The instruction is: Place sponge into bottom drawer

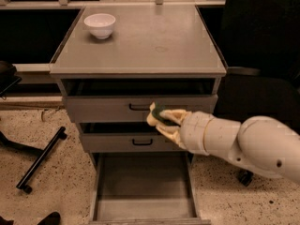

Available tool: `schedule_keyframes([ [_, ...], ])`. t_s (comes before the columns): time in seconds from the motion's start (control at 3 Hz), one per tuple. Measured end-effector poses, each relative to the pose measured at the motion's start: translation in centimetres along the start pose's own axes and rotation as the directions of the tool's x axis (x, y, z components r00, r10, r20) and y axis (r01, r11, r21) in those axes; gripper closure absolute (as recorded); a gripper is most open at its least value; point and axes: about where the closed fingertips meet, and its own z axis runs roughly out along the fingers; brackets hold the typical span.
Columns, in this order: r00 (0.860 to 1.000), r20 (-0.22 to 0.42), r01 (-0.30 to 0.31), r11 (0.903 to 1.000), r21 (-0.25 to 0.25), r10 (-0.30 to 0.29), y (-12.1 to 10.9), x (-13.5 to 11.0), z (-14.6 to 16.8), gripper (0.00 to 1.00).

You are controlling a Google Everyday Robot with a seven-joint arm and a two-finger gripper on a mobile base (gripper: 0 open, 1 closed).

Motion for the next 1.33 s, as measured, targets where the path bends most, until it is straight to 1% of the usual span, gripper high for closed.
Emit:
schedule_keyframes([
  [0.33, 1.0, -0.018, -0.009, 0.9992, -0.038, 0.009, 2.3, 1.2, 0.5, 1.0],
  [0.67, 1.0, -0.018, -0.009, 0.9992, -0.038, 0.008, 2.3, 1.2, 0.5, 1.0],
  [1.0, 1.0, -0.025, -0.02, 0.9992, -0.035, 0.019, 3.2, 2.2, 1.2, 1.0],
  [1.33, 0.996, -0.065, -0.068, 0.9951, -0.072, 0.063, 8.0, 8.2, 4.6, 1.0],
])
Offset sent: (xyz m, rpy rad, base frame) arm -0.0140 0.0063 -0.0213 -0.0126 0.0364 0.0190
